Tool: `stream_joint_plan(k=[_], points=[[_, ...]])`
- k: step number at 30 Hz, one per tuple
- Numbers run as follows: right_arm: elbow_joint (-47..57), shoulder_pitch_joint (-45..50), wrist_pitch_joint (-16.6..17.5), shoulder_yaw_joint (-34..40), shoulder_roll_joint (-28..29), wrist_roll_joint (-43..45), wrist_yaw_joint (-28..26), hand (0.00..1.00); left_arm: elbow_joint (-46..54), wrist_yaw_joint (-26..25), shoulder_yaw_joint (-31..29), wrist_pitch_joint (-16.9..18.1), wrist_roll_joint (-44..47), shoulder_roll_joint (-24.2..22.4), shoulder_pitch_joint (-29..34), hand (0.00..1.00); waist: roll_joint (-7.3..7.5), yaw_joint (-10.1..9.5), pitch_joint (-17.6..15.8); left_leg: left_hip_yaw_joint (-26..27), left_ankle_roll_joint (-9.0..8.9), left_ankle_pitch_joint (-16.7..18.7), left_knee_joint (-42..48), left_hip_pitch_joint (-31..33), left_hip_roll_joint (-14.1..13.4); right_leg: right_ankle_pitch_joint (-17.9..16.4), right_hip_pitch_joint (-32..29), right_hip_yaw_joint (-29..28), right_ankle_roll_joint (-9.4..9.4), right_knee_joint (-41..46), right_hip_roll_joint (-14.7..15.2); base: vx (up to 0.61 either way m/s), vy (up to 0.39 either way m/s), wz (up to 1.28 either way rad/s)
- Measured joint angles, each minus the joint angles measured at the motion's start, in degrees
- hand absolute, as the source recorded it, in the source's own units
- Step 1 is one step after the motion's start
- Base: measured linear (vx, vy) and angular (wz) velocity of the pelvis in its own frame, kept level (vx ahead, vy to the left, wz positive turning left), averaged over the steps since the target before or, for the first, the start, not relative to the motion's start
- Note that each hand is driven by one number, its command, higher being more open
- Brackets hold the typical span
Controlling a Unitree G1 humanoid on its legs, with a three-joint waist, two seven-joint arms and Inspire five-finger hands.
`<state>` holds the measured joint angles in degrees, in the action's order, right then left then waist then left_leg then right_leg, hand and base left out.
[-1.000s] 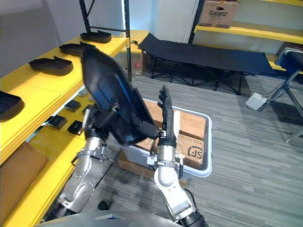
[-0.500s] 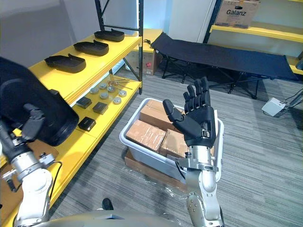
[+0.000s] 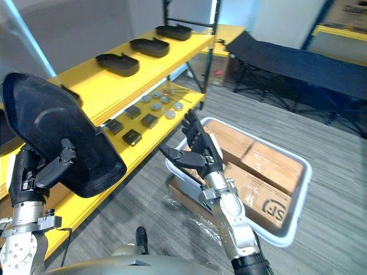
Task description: Walk over and take three plastic housings, then place them on the shelf
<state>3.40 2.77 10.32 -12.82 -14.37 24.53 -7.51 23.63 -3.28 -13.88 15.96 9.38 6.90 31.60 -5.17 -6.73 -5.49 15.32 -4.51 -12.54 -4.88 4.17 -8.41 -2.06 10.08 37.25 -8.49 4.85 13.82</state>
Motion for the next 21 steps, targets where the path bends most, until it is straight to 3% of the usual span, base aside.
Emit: stream_joint_plan(k=[3, 4, 5, 6, 8, 12, 14, 17, 18, 19, 21], points=[[-2.89, -2.88, -0.74, -0.5, 0.04, -0.05, 0.78, 1.0, -0.13, -0.62, -0.6, -0.01, 0.0, -2.42, 3.61, 0.0, -0.48, -1.38, -0.46, -1.25, 0.98, -0.6, 2.43, 2.72, -0.36, -2.4, 0.64, 3.94, -0.32, 3.01, 0.1, 0.03, -0.059, 0.76], [-3.77, -3.18, -1.25, -0.43, 0.04, -0.9, 1.83, 1.0, -0.59, -0.17, -0.57, -0.01, -0.01, -2.84, 4.23, 0.0, -0.53, -1.14, -1.22, 0.14, 2.94, -0.52, 4.72, 3.69, -0.48, -3.33, 2.38, 6.82, -0.59, 4.17, 0.46, 0.04, -0.056, 1.23], [-4.46, -3.13, -1.67, -0.37, -0.06, -2.08, 3.02, 1.0, -0.92, 0.46, -0.57, -0.01, 0.02, -2.82, 4.32, 0.0, -0.11, -0.84, -1.95, 5.34, 5.62, 0.33, 6.32, 3.64, -0.8, -4.12, 4.43, 9.98, -1.42, 5.11, 1.21, 0.03, -0.035, 1.31], [-4.78, -3.1, -1.75, -0.26, -0.23, -2.85, 3.52, 1.0, -0.92, 0.95, -0.54, 0.01, 0.11, -2.83, 4.26, 0.0, 0.03, -0.63, -2.04, 8.15, 6.19, 0.69, 6.85, 3.64, -1.14, -4.45, 5.24, 11.48, -1.71, 5.29, 1.43, 0.02, -0.017, 1.15], [-5.14, -3.23, -1.83, 0.16, -1.06, -5.83, 4.61, 1.0, -0.9, 2.67, 0.1, 0.07, 1.83, -3.1, 4.02, 0.0, -0.27, -1.02, -2.25, 13.18, 7.06, 0.16, 6.41, 3.55, -1.06, -5.48, 6.28, 14.52, -2.43, 6.55, 2.37, 0.01, 0.007, 0.82], [-4.99, -2.74, -1.67, 1.2, -0.68, -7.63, 4.23, 1.0, -0.9, 4.09, 0.81, 0.06, 6.49, -3.54, 2.35, 0.0, 0.01, -0.53, -2.48, 13.13, 6.63, -0.19, 4.6, 3.12, 0.26, -6.4, 6.14, 14.5, -2.2, 7.01, 3.19, -0.02, 0.041, 0.15], [-4.77, -0.69, -1.24, 3.9, 0.15, -7.53, 4.78, 1.0, -0.86, 5.59, 1.87, 0.07, 8.43, -2.74, -1.37, 0.0, 1.21, 0.53, -3.41, 11.82, 6.84, -0.38, 4.54, 3.28, 1.02, -8.69, 5.69, 12.0, -1.96, 8.5, 3.15, -0.05, 0.039, 0.28], [-2.51, 3.61, -0.76, 7.69, 1.96, -7.34, 7.11, 1.0, -1.24, 8.17, 3.14, 0.0, 8.69, -0.33, -4.34, 0.0, 2.93, 2.89, -4.54, 8.6, 7.36, -0.74, 4.52, 3.43, 3.37, -14.08, 3.65, 2.6, -0.79, 12.92, 2.94, -0.08, 0.011, 0.62], [-1.33, 5.96, -0.17, 9.69, 2.54, -7.31, 7.9, 1.0, -1.4, 9.47, 4.18, 0.0, 8.86, 0.39, -5.13, 0.0, 3.17, 3.94, -4.68, 7.24, 7.68, -1.13, 4.23, 3.57, 4.6, -15.69, 2.92, -1.32, -0.15, 14.23, 2.89, -0.06, 0.001, 0.75], [-0.77, 7.79, 0.8, 11.68, 3.34, -7.25, 8.25, 1.0, -1.63, 10.64, 5.08, 0.0, 9.22, 0.52, -5.71, 0.0, 3.05, 4.84, -4.72, 6.1, 7.86, -1.92, 3.31, 3.58, 5.73, -16.3, 2.86, -3.07, -0.73, 14.67, 2.84, -0.05, 0.003, 0.66], [-0.74, 9.25, 1.64, 13.27, 3.59, -7.14, 7.93, 1.0, -2.13, 11.47, 6.51, 0.0, 10.79, 0.68, -6.75, 0.0, 2.24, 5.56, -5.07, 5.02, 7.95, -3.07, 2.48, 4.0, 6.07, -16.63, 2.62, -2.84, -1.24, 15.21, 2.53, -0.03, 0.001, 0.38]])
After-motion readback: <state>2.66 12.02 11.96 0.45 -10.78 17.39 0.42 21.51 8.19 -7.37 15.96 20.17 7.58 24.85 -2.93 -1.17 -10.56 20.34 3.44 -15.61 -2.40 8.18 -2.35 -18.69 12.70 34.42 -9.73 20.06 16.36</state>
